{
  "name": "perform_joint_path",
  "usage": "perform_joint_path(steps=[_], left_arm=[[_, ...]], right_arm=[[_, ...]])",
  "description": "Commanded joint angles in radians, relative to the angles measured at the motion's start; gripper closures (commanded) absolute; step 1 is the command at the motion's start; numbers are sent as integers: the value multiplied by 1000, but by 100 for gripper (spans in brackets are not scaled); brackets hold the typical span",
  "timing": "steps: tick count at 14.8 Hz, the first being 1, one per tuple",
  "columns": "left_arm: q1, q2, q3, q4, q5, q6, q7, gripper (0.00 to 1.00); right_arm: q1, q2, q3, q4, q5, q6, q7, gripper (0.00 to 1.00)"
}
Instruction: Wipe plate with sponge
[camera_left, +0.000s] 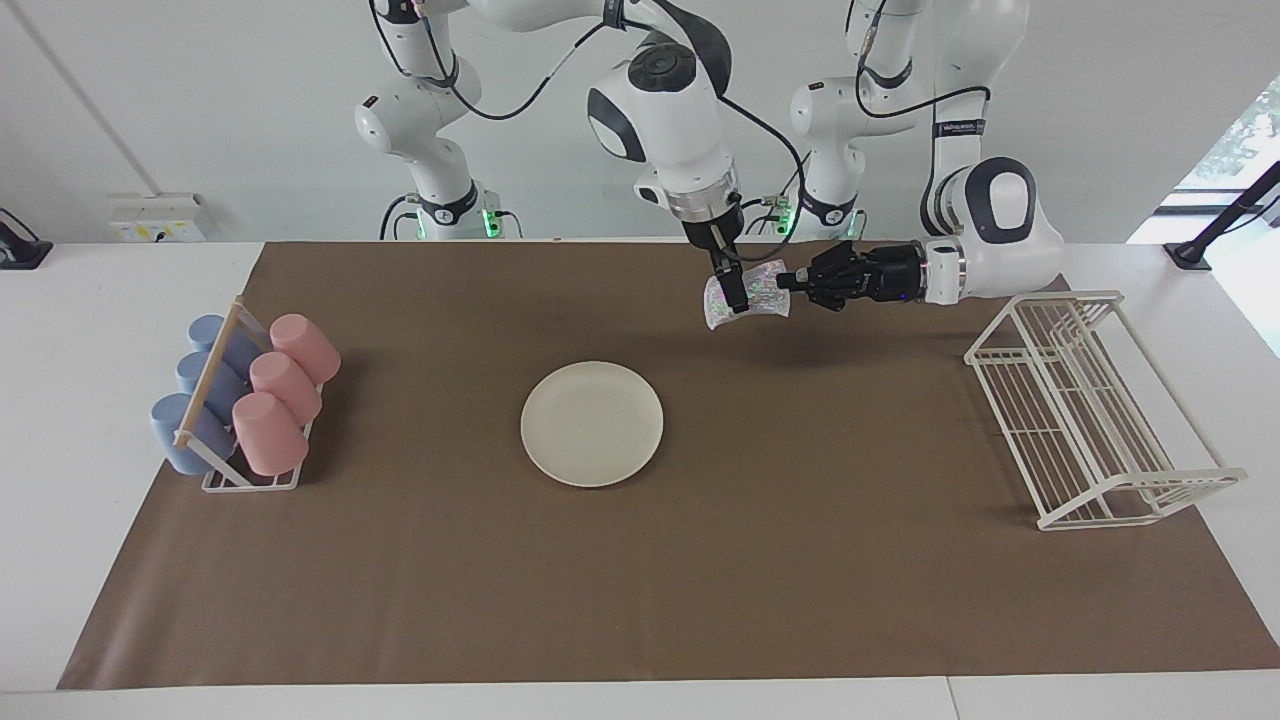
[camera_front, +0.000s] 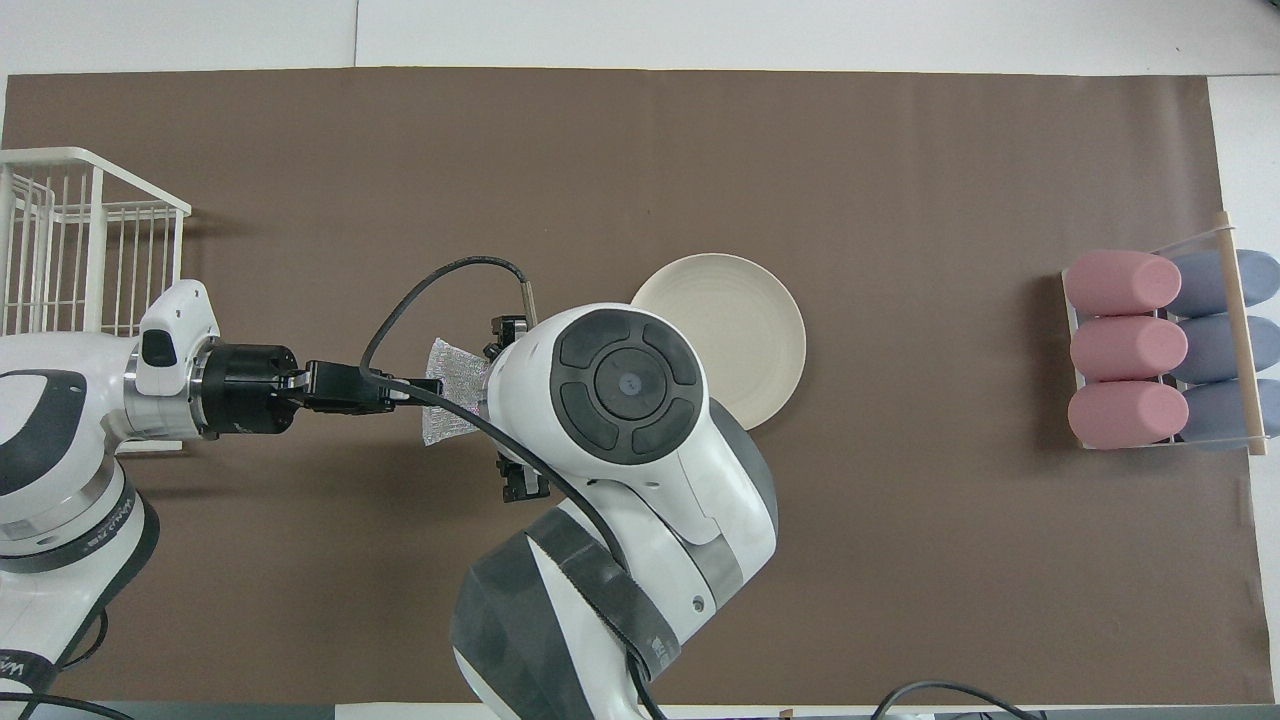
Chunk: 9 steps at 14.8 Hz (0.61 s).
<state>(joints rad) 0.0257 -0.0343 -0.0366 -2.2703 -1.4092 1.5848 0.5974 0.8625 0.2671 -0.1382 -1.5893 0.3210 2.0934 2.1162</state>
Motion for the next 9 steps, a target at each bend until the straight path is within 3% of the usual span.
perform_joint_path(steps=[1, 4, 6, 9], left_arm=[[3, -2, 3, -17, -21, -25, 25, 100], [3, -2, 3, -17, -21, -28, 25, 100], [2, -2, 3, -17, -21, -26, 27, 100], [2, -2, 3, -17, -21, -26, 27, 100]], right_arm=[[3, -31, 0, -49, 18, 40, 14, 0], [1, -31, 0, -49, 18, 48, 14, 10], [3, -31, 0, -54, 18, 57, 14, 26], [3, -32, 0, -54, 18, 50, 16, 39]])
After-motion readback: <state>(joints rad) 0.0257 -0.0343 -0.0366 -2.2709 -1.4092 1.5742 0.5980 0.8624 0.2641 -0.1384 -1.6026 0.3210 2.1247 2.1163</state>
